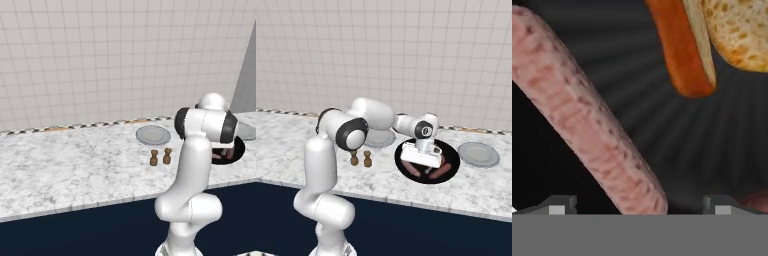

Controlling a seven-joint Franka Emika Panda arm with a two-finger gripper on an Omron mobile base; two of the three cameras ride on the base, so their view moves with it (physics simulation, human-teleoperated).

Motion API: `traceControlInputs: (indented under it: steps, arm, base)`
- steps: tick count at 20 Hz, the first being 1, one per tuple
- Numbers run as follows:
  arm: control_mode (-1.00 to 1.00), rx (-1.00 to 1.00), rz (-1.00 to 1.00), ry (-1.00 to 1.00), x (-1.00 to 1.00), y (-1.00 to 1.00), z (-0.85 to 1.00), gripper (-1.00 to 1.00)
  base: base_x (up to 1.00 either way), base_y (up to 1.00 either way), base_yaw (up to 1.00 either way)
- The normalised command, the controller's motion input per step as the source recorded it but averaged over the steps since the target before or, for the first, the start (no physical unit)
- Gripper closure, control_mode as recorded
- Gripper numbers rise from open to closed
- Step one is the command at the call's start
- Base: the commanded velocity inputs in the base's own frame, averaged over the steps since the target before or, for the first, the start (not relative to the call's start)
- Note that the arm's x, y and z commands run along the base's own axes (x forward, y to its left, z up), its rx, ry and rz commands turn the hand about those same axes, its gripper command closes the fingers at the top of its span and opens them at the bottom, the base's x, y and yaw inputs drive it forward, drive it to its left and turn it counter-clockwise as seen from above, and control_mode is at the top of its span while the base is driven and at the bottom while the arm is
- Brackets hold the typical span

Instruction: Place one bun and one sausage from the bowl on each plate.

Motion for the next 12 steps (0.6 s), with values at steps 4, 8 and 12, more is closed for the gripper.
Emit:
traceControlInputs:
  steps: [4, 8, 12]
  arm:
    - [-1.0, -0.06, 0.03, -0.17, -0.28, 0.18, -0.05, -1.0]
    - [-1.0, -0.03, 0.01, -0.02, -0.05, 0.04, -0.36, -1.0]
    - [-1.0, 0.0, 0.0, -0.01, 0.13, 0.0, -0.52, -1.0]
  base:
    - [0.0, 0.0, 0.0]
    - [0.0, 0.0, 0.0]
    - [0.0, 0.0, 0.0]
